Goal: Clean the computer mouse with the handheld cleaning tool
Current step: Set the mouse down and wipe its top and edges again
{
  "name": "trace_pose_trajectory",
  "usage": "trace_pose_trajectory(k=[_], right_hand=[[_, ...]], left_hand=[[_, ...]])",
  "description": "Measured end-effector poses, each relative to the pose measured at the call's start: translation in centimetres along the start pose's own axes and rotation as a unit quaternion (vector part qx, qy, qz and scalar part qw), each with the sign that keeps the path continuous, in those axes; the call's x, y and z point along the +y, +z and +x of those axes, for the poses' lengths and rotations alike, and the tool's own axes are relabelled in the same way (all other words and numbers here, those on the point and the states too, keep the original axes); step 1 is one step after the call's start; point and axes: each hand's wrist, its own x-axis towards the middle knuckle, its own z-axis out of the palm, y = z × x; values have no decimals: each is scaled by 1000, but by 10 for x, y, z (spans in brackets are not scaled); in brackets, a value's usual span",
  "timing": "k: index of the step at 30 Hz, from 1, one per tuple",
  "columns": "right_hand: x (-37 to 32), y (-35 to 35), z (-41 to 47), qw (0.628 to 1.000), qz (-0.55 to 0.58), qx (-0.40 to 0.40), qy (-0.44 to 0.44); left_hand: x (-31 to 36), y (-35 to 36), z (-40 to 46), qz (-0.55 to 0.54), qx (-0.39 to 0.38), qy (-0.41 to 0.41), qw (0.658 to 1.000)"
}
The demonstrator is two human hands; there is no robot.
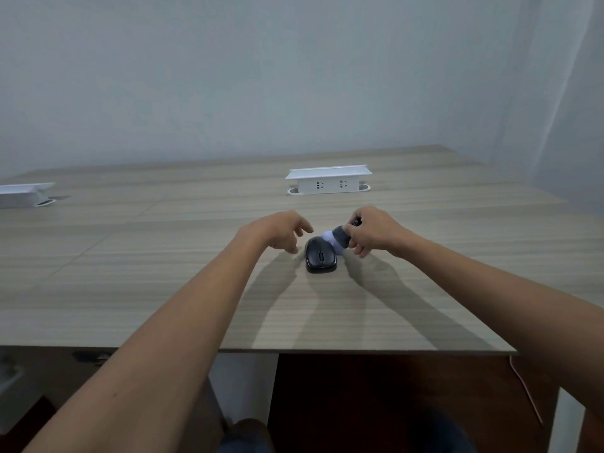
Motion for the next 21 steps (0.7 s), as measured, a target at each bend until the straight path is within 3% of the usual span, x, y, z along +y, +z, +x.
trace_pose_trajectory(k=[9,21], right_hand=[[2,-16,-3,1000,-19,20,0],[2,-19,-11,999,-28,13,-39]], left_hand=[[-4,2,9,4,-76,73,994],[1,12,5,38,21,108,993]])
